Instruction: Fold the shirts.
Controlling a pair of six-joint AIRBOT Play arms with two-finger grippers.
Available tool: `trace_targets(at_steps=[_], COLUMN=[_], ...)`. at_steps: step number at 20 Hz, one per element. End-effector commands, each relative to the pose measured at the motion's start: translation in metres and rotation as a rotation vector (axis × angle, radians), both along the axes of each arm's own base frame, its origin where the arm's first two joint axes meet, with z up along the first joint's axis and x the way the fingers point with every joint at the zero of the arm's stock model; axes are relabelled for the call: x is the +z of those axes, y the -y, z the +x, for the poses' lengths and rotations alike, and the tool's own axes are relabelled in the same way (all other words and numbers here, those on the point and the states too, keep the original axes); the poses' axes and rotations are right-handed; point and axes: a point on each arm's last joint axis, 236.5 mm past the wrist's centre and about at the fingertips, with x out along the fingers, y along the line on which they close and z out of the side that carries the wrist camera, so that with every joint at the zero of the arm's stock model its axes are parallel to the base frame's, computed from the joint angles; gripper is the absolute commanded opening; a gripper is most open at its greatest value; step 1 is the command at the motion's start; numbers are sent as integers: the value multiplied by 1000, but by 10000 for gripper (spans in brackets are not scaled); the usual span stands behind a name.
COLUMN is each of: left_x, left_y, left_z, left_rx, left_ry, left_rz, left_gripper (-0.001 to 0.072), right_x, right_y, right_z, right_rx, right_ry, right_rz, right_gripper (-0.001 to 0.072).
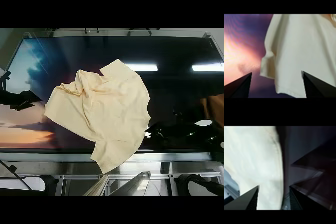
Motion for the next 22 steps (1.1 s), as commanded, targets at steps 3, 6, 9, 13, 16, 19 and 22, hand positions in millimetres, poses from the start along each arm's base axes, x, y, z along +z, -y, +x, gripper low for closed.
trace_targets(at_steps=[3, 6, 9, 13, 16, 19, 22], left_x=[-36, -58, -78, -64, -15, 79, 236], left_y=[16, 38, 61, 76, 60, 67, 121], left_z=[-5, 1, 1, -7, -11, -11, -12], left_rx=[-69, -119, -169, -252, -240, -223, -319], left_ry=[-129, -179, -235, -283, -243, -62, 376], left_rz=[-84, -107, -133, -179, -177, -253, -477], left_gripper=[706, 706, 675, -1, -1, -1, 0], right_x=[-15, -11, -7, 11, 51, 154, 315], right_y=[-46, -51, -55, -59, -33, 16, 40], right_z=[10, 14, 11, 8, 29, 67, 64], right_rx=[-34, -45, -26, 17, -39, -132, -100], right_ry=[34, 51, 56, 97, 207, 480, 887], right_rz=[81, 100, 121, 183, 237, 356, 500], right_gripper=[263, 249, 231, 27, 26, 26, 27])
